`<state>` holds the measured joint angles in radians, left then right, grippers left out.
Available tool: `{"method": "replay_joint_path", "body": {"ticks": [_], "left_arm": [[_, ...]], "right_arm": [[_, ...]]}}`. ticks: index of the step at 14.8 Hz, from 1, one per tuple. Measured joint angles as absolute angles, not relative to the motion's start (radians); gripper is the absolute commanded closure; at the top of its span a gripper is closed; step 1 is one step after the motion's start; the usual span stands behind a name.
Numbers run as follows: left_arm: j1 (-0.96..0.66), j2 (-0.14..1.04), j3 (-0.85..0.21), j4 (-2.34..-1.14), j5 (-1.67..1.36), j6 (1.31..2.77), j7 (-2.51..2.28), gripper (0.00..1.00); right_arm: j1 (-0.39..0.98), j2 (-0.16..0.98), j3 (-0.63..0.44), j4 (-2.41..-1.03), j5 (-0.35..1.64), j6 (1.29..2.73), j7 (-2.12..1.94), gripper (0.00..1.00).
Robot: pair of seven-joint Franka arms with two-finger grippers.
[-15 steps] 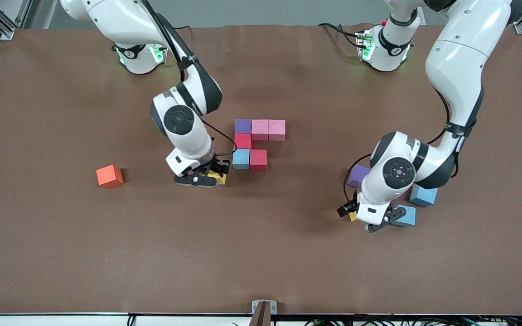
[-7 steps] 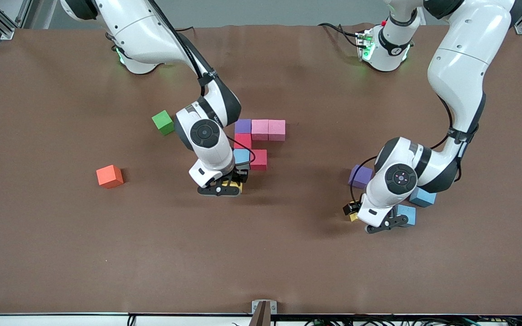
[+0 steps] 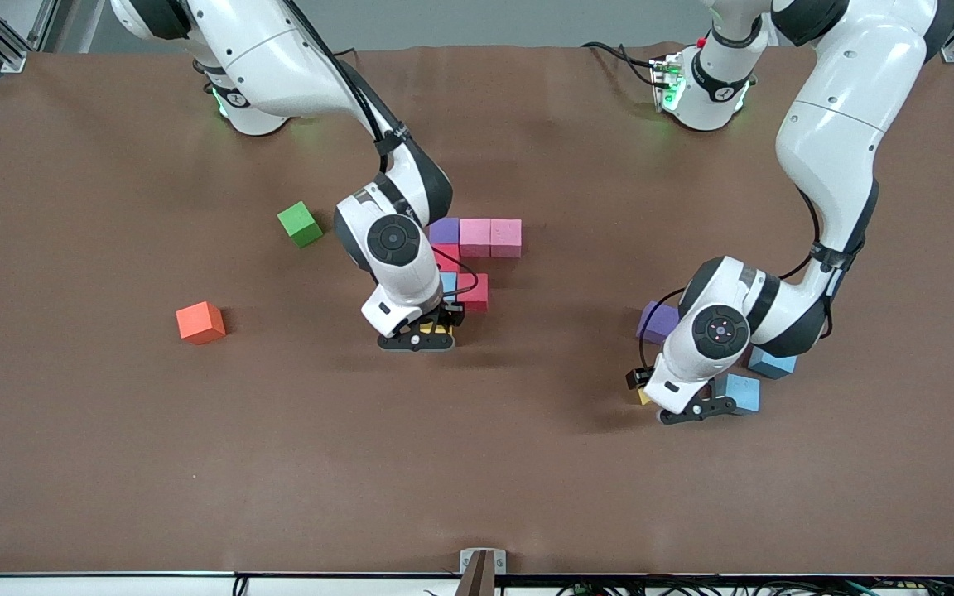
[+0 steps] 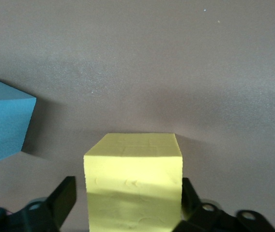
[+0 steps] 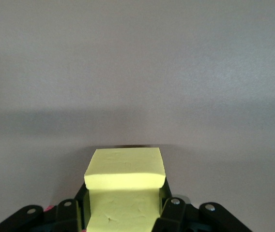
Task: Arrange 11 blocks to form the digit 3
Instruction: 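Grasp the other yellow block with the left gripper while the right gripper carries yellow, then carry both yellow blocks toward the block row with both grippers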
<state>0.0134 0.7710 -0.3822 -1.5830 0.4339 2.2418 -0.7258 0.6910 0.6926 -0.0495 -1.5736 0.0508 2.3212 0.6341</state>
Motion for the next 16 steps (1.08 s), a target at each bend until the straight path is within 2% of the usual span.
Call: {"method": "replay_joint_path", "body": {"ticks": [3, 6, 10, 16], "left_arm": [[0.013, 0.77, -0.385, -1.58, 0.434, 2.247, -0.729, 0.63], [0.009, 0.77, -0.39, -1.567, 0.433, 2.259, -0.853, 0.63], [-0.042, 0.769, -0.402, -1.523, 0.383, 2.262, -1.222, 0.62], [-0.219, 0.768, -0.402, -1.502, 0.299, 2.262, -1.916, 0.62]], "right_arm": [[0.691, 0.699, -0.051, -1.569, 0.051, 2.274, 0.633, 0.97], [0.691, 0.721, -0.051, -1.517, 0.051, 2.204, 0.632, 0.97], [0.693, 0.766, -0.05, -1.456, 0.051, 2.188, 0.632, 0.97], [0.708, 0.794, -0.05, -1.432, 0.051, 2.188, 0.64, 0.97]]}}
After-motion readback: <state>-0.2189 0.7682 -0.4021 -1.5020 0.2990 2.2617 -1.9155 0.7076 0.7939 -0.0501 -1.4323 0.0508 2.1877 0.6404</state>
